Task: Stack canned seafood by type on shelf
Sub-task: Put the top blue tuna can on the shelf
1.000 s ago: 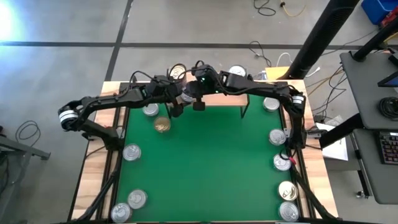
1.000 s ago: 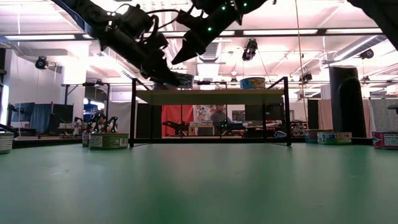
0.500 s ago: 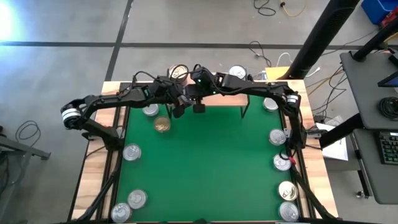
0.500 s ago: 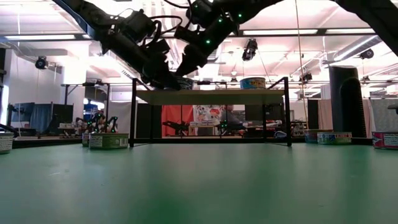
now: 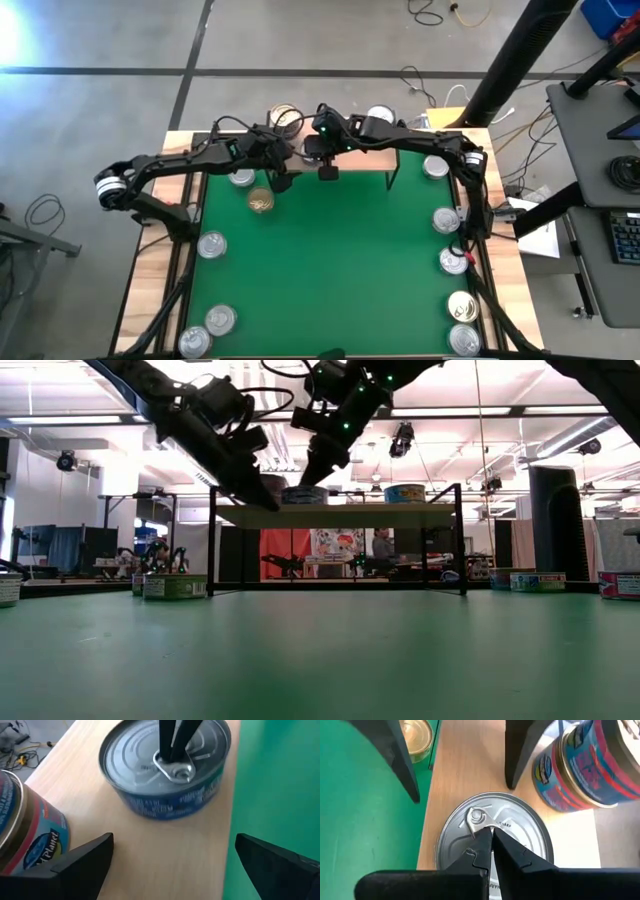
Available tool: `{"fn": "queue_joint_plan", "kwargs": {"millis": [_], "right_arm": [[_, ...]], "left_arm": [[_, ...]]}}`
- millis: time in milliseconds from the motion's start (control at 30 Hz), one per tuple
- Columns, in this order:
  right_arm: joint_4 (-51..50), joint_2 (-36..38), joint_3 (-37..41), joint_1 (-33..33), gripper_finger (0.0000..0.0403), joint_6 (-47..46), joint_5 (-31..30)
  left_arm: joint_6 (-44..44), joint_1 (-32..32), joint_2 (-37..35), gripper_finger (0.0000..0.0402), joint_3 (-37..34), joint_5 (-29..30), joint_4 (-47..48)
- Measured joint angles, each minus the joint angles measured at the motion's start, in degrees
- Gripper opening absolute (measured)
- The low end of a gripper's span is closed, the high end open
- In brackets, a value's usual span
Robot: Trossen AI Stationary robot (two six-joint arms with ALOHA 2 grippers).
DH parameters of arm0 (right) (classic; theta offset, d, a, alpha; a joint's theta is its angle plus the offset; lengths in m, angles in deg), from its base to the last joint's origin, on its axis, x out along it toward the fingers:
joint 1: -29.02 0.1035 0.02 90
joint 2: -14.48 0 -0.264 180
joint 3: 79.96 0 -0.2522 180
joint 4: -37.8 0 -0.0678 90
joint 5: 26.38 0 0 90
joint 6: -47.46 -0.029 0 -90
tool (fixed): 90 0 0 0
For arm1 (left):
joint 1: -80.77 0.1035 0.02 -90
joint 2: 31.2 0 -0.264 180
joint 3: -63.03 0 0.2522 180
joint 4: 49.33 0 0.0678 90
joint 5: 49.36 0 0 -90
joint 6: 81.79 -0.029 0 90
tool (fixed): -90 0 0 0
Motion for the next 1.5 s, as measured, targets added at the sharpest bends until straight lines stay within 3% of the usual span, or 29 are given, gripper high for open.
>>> {"fn": "queue_joint_plan", "kwargs": {"millis": [433, 767, 933, 1067, 1233, 1500], "right_arm": [[-3.1, 1.6, 0.3, -2.7, 0.0013, 0.3, -1.5], [-7.8, 2.2, 0.2, -9.8, 0.0013, 0.6, -1.5], [-7.8, 2.5, 0.2, -12.7, 0.0013, 3.6, -1.5], [-8.0, 2.8, 0.3, -13.9, 0.0013, 5.6, -1.5], [-8.7, 3.2, 0.3, -14.4, 0.0013, 6.9, -1.5], [-9.0, 3.3, 0.3, -14.7, 0.0013, 8.5, -1.6]], "left_arm": [[-2.2, -3.9, -8.1, 0.0400, 0.0, -0.4, 0.5], [-0.4, -13.5, -15.2, 0.0400, -3.1, -0.5, 1.0], [1.5, -19.1, -15.4, 0.0400, -6.4, -0.3, -1.7], [4.4, -22.8, -14.1, 0.0400, -7.8, 3.9, -3.5], [6.8, -26.1, -11.6, 0.0400, -11.2, 5.2, -9.5], [17.7, -29.8, -11.1, 0.0400, -18.3, 6.0, -21.5]]}}
